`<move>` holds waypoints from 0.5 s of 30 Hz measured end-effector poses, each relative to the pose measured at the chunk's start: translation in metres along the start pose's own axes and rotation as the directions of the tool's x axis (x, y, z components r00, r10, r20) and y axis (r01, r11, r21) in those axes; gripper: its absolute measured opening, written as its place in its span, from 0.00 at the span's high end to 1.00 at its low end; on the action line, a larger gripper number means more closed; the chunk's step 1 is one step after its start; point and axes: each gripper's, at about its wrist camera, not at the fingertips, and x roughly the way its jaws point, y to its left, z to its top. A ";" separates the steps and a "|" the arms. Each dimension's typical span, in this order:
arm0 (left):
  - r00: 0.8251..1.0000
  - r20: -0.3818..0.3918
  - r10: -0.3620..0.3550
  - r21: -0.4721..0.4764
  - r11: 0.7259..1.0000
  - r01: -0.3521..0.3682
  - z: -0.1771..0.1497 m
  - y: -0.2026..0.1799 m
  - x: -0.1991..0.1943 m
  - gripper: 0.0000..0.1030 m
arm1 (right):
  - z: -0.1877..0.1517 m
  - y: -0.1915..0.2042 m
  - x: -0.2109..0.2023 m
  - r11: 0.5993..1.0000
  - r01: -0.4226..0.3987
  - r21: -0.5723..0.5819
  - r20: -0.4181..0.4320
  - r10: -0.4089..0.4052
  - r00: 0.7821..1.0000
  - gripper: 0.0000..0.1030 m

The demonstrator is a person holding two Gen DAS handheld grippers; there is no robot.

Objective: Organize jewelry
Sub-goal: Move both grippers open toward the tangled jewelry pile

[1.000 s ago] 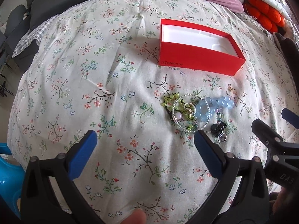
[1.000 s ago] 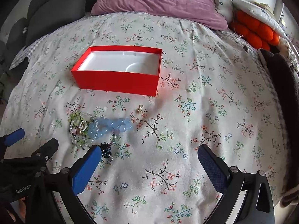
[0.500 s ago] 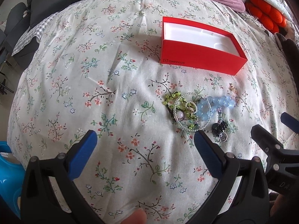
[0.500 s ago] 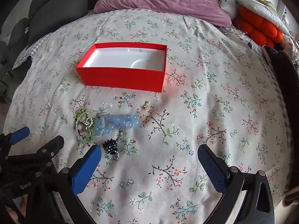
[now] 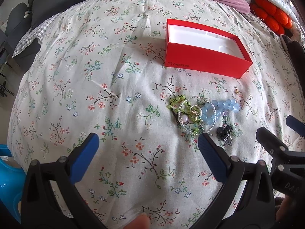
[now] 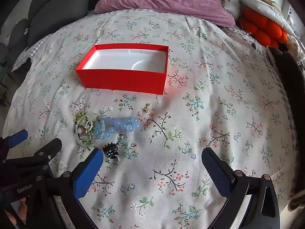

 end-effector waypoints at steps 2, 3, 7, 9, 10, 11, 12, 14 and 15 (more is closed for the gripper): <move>1.000 0.001 0.000 -0.001 1.000 0.000 0.000 0.001 -0.001 0.00 | 0.000 0.000 0.000 1.000 -0.002 0.001 -0.002 0.002 1.000 0.00; 1.000 0.001 0.001 -0.002 1.000 -0.001 0.000 0.001 -0.001 0.00 | 0.000 -0.001 0.001 1.000 -0.002 0.001 -0.002 0.002 1.000 0.00; 1.000 0.004 0.000 -0.002 1.000 0.000 0.000 0.001 -0.002 0.00 | 0.000 -0.001 0.001 1.000 -0.002 0.000 -0.002 0.002 1.000 0.00; 1.000 0.003 0.000 -0.002 1.000 0.000 0.000 0.002 -0.001 0.00 | -0.001 -0.001 0.002 1.000 -0.001 0.000 -0.002 0.001 1.000 0.00; 1.000 0.003 0.000 -0.003 1.000 0.000 0.000 0.002 -0.001 0.00 | -0.001 -0.001 0.002 1.000 -0.001 -0.001 -0.002 0.001 1.000 0.00; 1.000 0.004 0.000 -0.004 1.000 0.000 0.001 0.002 -0.002 0.00 | -0.001 -0.001 0.002 1.000 -0.001 -0.001 -0.002 0.001 1.000 0.00; 1.000 0.004 -0.001 -0.005 1.000 0.001 0.001 0.003 -0.002 0.00 | -0.001 -0.001 0.002 1.000 0.000 0.000 -0.001 0.000 1.000 0.00; 1.000 0.007 -0.001 -0.007 1.000 0.001 0.002 0.003 -0.003 0.00 | -0.001 -0.001 0.002 1.000 0.000 -0.001 0.000 0.000 1.000 0.00; 1.000 0.008 -0.001 -0.008 1.000 0.001 0.003 0.003 -0.003 0.00 | -0.001 -0.001 0.002 1.000 0.000 -0.001 0.000 0.000 1.000 0.00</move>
